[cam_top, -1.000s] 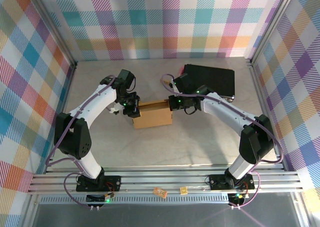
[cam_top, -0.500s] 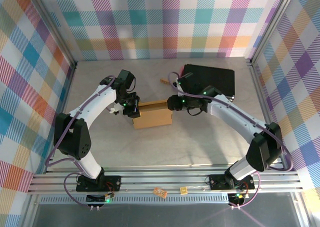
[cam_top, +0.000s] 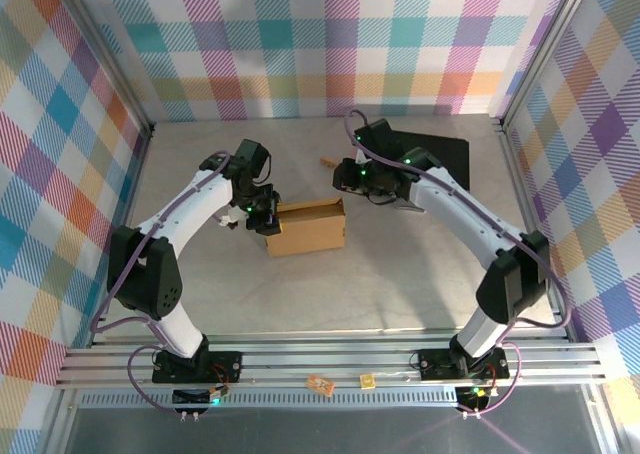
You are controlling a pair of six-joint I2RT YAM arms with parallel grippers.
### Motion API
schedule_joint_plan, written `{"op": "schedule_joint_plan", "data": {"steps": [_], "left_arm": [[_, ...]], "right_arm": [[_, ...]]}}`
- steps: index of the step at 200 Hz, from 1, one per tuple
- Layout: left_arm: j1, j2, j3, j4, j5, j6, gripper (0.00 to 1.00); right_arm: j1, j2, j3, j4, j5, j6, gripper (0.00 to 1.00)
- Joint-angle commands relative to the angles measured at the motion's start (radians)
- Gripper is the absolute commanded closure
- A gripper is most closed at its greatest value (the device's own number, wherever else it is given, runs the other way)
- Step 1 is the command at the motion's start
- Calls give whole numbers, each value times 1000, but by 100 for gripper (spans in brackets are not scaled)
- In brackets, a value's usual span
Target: Fold the paper box
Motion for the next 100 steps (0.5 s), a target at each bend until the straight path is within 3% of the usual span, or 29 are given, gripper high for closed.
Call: {"op": "schedule_joint_plan", "data": {"steps": [1, 54, 100], "left_arm": [[4, -16, -18, -16, -14, 5, 59], [4, -12, -16, -14, -13, 5, 59], [7, -12, -16, -12, -14, 4, 59]], "right_arm": [[-8, 46, 28, -41, 21, 27, 77], [-15, 110, 71, -77, -17, 9, 84], [-15, 26, -78, -25, 3, 23, 86]]}}
